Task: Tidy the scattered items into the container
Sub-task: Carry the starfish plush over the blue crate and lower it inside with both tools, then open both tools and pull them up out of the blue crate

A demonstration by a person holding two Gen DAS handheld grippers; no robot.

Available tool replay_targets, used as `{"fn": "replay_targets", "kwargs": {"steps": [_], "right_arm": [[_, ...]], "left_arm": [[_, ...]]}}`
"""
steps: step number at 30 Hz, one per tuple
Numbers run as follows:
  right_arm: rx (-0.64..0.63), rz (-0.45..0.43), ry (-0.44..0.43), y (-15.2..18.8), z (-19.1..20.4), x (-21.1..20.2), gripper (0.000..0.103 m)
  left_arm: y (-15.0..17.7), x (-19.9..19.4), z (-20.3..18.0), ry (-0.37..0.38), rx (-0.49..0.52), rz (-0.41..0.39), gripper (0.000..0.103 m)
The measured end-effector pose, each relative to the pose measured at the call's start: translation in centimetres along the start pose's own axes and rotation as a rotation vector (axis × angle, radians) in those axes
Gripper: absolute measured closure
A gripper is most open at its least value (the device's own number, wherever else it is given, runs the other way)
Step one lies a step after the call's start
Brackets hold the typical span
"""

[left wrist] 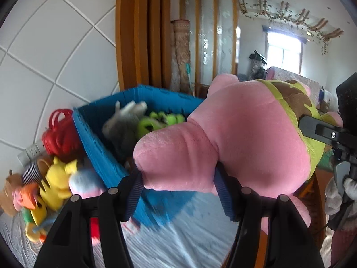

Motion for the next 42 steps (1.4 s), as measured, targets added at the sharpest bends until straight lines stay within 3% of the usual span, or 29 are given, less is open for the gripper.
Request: {"fn": "replay_targets", "kwargs": {"steps": [4,8,15,19,26,27,28,42], "right_arm": [[-0.026,0.008,-0.048,-4.6,-2.4,4.6,0.008],[-0.022,0.081,-0.132,-7.1,-5.9,11.6,0.008],[0.115,0.289,-0.229,-4.3,-12.0,22.4,0.005],[0.068,0.389,-0.182,-2.4,-13.4,25.4,0.004],[-0.01,0.458,-0.13,-1.5,-13.6,26.5,0.004],[-0.022,0.46,-0.119,-1.2,-13.7,26.4,0.004],[-0.042,0.452,-0.108,-1.2,-13.5,26.0,0.004],[-0.222,0.282,0.032,-1.3,-7.4,17.1,0.001]], "left_arm": [[-4.7,3.9,2.1,-0.047,-0.047,0.001,0.043],[-6.7,8.8,4.7,-0.117,-0.099,0.053,0.043],[-5.8,17.8,9.4,-0.275,-0.168,0.272,0.038],[-5.2,19.7,10.2,-0.331,-0.147,0.319,0.038],[-5.1,19.2,10.0,-0.372,-0.134,0.311,0.037],[-5.1,18.6,9.7,-0.37,-0.131,0.3,0.033],[-5.0,18.1,9.5,-0.368,-0.129,0.288,0.028],[-2.6,7.9,5.9,-0.348,-0.177,0.09,0.028]]}}
Point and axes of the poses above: each gripper's, at about its wrist camera, not at the fingertips, and x roughly the way its jaws point, z to its left, y to its underside, the point moved 7 cm from there along x, roughly the way its jaws point, and after that the axes turned 11 degrees about -x, right-handed, at the moved point
